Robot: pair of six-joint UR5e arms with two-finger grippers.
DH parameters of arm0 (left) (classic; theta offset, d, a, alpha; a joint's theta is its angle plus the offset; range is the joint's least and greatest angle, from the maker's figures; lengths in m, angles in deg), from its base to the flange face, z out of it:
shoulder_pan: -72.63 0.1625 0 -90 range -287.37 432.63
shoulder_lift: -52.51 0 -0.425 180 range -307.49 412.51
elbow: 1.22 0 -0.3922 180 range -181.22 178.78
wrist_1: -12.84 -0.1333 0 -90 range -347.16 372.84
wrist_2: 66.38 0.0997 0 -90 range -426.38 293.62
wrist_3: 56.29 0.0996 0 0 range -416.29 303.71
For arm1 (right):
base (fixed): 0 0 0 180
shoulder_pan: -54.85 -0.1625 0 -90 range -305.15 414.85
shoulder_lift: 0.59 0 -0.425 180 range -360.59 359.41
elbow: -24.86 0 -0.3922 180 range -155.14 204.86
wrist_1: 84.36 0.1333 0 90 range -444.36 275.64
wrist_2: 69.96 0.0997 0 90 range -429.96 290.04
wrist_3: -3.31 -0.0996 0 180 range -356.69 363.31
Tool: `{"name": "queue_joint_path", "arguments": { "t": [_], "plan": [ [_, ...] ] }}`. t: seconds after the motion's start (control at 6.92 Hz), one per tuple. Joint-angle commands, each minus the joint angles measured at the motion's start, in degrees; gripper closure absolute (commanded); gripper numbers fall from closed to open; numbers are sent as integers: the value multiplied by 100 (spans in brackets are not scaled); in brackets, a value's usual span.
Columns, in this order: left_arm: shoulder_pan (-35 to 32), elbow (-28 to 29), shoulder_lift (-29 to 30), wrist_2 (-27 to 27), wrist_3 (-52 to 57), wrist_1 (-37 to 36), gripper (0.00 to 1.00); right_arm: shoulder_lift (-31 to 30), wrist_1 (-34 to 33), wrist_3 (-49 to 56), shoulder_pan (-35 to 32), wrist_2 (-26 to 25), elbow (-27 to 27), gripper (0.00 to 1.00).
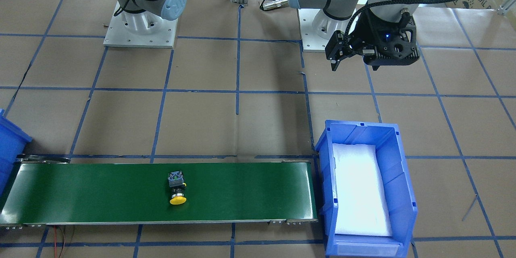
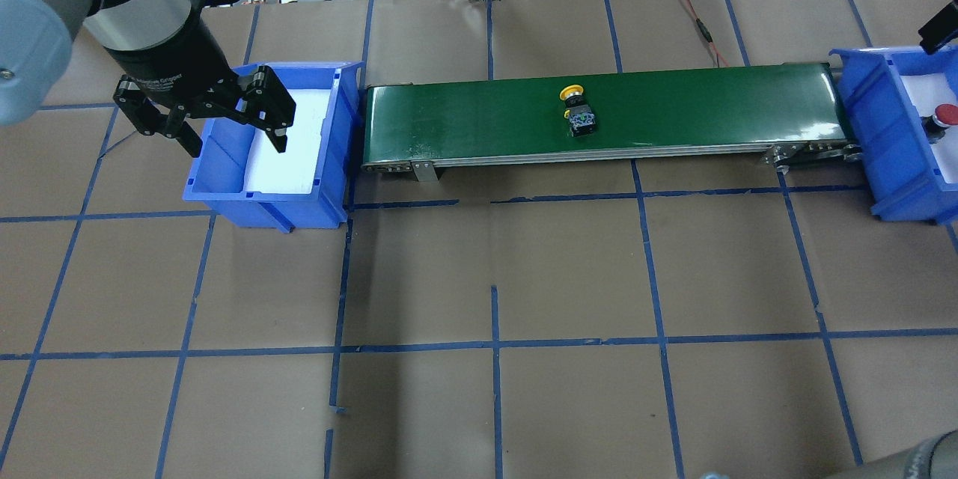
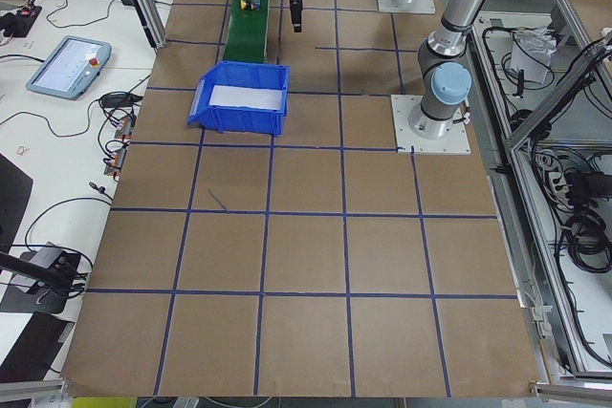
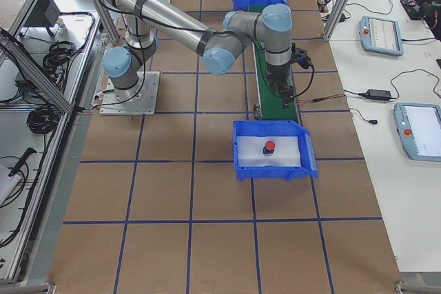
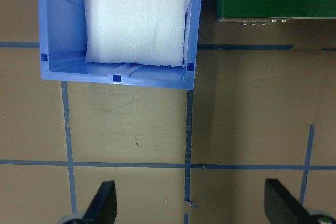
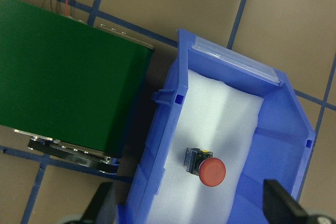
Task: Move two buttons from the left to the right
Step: 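Release the red button onto the foam in the bin, then move the right gripper back over the yellow button on the belt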
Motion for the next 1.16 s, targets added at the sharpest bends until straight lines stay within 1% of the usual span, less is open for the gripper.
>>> {"name": "queue_joint_path", "arguments": {
  "t": [0.0, 0.14, 0.29, 0.58, 0.72, 0.87, 1.01],
  "plan": [
    [0, 0, 0, 0, 14, -2, 0, -270, 314, -682, -731, 25, -13, 0],
    [9, 0, 0, 0, -4, -2, 0, -200, 341, -1419, -1310, 16, -13, 0],
    [0, 0, 0, 0, -4, -2, 0, -139, 342, -1992, -1620, 60, -4, 0],
    [9, 0, 0, 0, -4, 7, 0, 387, 228, -2584, -1999, 69, 22, 0],
    [9, 0, 0, 0, -4, 7, 0, 572, 97, -3161, -2358, 52, -4, 0],
    [0, 0, 0, 0, -4, 7, 0, 704, 113, -3680, -2631, -27, -4, 0],
    [9, 0, 0, 0, -4, 7, 0, 871, 96, -3998, -2738, -28, 13, 0]
  ]
}}
